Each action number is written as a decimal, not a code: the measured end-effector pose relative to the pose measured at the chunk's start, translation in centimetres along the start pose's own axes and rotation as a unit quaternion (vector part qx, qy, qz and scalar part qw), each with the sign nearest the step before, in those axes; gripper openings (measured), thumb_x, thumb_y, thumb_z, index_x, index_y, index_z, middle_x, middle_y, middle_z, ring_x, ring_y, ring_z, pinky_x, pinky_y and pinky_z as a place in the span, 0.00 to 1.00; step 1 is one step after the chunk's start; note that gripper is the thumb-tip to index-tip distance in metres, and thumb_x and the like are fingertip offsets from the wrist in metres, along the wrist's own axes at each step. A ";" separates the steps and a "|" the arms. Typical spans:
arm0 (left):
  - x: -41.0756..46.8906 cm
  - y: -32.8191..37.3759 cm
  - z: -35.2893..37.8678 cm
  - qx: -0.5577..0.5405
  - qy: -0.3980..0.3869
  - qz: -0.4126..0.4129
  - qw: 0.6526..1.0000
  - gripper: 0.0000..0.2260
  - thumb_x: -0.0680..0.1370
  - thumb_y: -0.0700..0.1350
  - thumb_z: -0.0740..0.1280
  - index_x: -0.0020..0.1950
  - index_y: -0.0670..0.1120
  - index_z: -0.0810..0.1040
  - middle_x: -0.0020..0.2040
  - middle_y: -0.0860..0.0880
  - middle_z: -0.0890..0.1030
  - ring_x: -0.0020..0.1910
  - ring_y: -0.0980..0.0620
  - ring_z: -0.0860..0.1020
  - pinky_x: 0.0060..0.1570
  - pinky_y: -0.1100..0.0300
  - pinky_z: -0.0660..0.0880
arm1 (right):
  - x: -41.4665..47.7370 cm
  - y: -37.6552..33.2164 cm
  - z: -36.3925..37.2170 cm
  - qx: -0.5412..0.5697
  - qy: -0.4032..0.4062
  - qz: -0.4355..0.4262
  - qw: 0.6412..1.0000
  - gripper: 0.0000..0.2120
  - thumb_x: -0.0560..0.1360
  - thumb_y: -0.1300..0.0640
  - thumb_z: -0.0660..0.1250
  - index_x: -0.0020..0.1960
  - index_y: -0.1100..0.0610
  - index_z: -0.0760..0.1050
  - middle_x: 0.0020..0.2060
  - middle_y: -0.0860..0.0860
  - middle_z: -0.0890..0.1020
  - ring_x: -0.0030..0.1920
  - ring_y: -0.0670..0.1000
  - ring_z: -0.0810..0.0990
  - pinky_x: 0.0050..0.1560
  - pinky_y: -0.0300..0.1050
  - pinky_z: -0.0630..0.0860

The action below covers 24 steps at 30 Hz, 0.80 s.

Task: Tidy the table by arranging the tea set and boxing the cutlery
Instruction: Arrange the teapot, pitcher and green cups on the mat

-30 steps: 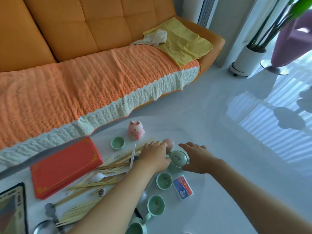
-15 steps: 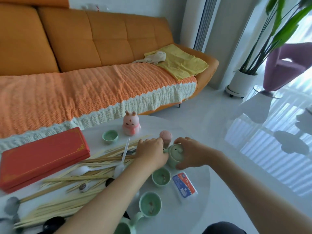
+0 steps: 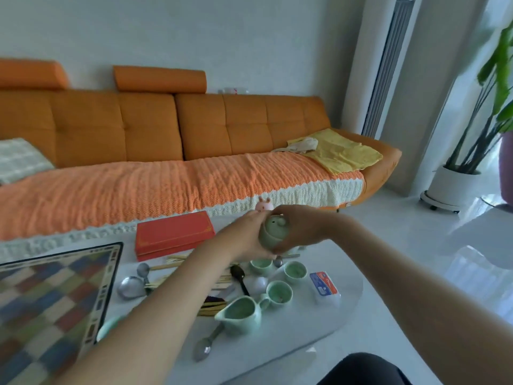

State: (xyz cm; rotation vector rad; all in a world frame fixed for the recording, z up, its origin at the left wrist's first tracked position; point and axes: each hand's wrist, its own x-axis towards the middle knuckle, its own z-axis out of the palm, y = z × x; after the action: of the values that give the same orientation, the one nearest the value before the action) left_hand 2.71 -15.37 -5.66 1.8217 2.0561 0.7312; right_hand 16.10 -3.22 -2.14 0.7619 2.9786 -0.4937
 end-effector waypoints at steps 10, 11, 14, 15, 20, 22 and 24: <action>-16.5 -10.9 -8.6 0.012 0.119 -0.131 0.984 0.38 0.57 0.49 0.84 0.65 0.57 0.75 0.59 0.59 0.76 0.58 0.57 0.75 0.58 0.59 0.73 | 5.1 -18.8 7.0 0.048 -0.027 -0.155 0.986 0.39 0.61 0.45 0.81 0.68 0.46 0.69 0.55 0.42 0.77 0.53 0.45 0.77 0.54 0.40 0.73; -17.9 -12.0 -9.3 0.009 0.132 -0.145 0.981 0.37 0.57 0.48 0.84 0.64 0.57 0.76 0.58 0.58 0.76 0.57 0.57 0.75 0.57 0.60 0.73 | 6.0 -20.4 7.9 0.051 -0.024 -0.161 0.985 0.38 0.60 0.45 0.81 0.67 0.46 0.69 0.55 0.42 0.78 0.53 0.46 0.78 0.56 0.42 0.74; -21.4 -15.9 -10.7 -0.001 0.155 -0.188 0.970 0.38 0.54 0.50 0.84 0.62 0.59 0.77 0.58 0.61 0.75 0.56 0.57 0.76 0.57 0.56 0.75 | 8.8 -24.7 10.7 0.048 -0.029 -0.186 0.981 0.37 0.59 0.41 0.80 0.63 0.46 0.70 0.53 0.43 0.79 0.51 0.46 0.79 0.56 0.48 0.78; -22.4 -17.1 -11.0 -0.008 0.160 -0.196 0.967 0.38 0.53 0.52 0.83 0.62 0.61 0.76 0.58 0.62 0.75 0.56 0.58 0.76 0.57 0.54 0.76 | 9.6 -26.0 11.5 0.043 -0.036 -0.195 0.979 0.37 0.59 0.41 0.80 0.63 0.47 0.69 0.53 0.43 0.79 0.51 0.46 0.79 0.55 0.47 0.78; -26.5 -21.9 -11.4 -0.004 0.207 -0.243 0.948 0.40 0.56 0.51 0.83 0.66 0.61 0.74 0.61 0.60 0.75 0.59 0.56 0.74 0.60 0.53 0.74 | 14.2 -31.5 15.5 0.004 -0.077 -0.231 0.970 0.41 0.55 0.36 0.77 0.63 0.46 0.68 0.54 0.44 0.78 0.52 0.48 0.79 0.55 0.50 0.78; -28.2 -23.6 -11.0 -0.020 0.223 -0.268 0.937 0.42 0.58 0.51 0.83 0.69 0.61 0.71 0.62 0.60 0.73 0.61 0.56 0.73 0.61 0.53 0.73 | 15.8 -33.3 17.0 -0.014 -0.099 -0.244 0.965 0.41 0.56 0.37 0.78 0.65 0.45 0.69 0.56 0.44 0.79 0.54 0.48 0.78 0.57 0.50 0.77; -29.6 -25.6 -10.1 -0.032 0.247 -0.298 0.922 0.42 0.58 0.53 0.82 0.69 0.61 0.70 0.62 0.61 0.73 0.62 0.56 0.74 0.59 0.54 0.73 | 17.3 -34.8 18.5 -0.030 -0.115 -0.255 0.960 0.41 0.57 0.39 0.79 0.66 0.46 0.68 0.58 0.45 0.77 0.57 0.50 0.77 0.59 0.50 0.76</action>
State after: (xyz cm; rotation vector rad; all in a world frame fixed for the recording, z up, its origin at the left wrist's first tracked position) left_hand -19.44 -47.93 -14.64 0.9200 2.6590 1.1205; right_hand -16.50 -29.84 -11.21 -0.0831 2.9237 -0.4596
